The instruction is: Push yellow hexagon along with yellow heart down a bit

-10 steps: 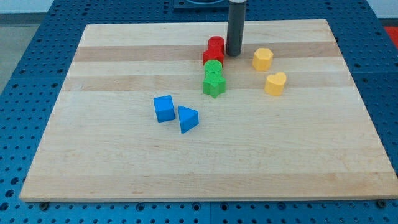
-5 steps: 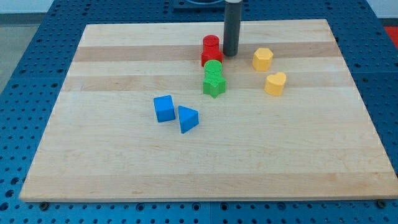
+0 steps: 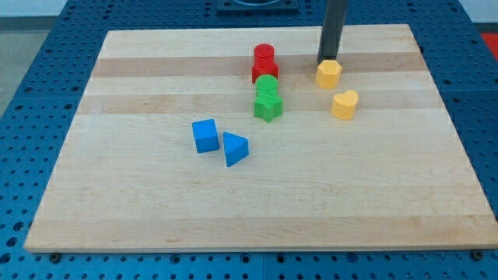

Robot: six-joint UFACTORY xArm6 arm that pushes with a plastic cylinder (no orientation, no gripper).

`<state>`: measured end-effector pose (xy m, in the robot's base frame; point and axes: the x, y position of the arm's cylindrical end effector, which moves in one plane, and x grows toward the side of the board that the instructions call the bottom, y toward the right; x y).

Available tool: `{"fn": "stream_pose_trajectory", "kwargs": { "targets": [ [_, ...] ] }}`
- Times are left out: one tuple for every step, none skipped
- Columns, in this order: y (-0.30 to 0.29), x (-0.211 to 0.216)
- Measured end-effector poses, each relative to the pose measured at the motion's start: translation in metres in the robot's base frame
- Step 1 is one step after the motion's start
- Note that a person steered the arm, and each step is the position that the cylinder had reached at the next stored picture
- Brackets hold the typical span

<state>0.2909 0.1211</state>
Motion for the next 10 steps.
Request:
{"fn": "stream_pose_trajectory", "kwargs": {
  "targets": [
    [0.0, 0.001],
    [0.0, 0.006],
    [0.0, 0.015],
    [0.0, 0.024],
    [0.0, 0.031],
    [0.0, 0.041],
    [0.0, 0.048],
    [0.0, 0.057],
    [0.0, 0.07],
    [0.002, 0.087]
  ]
}}
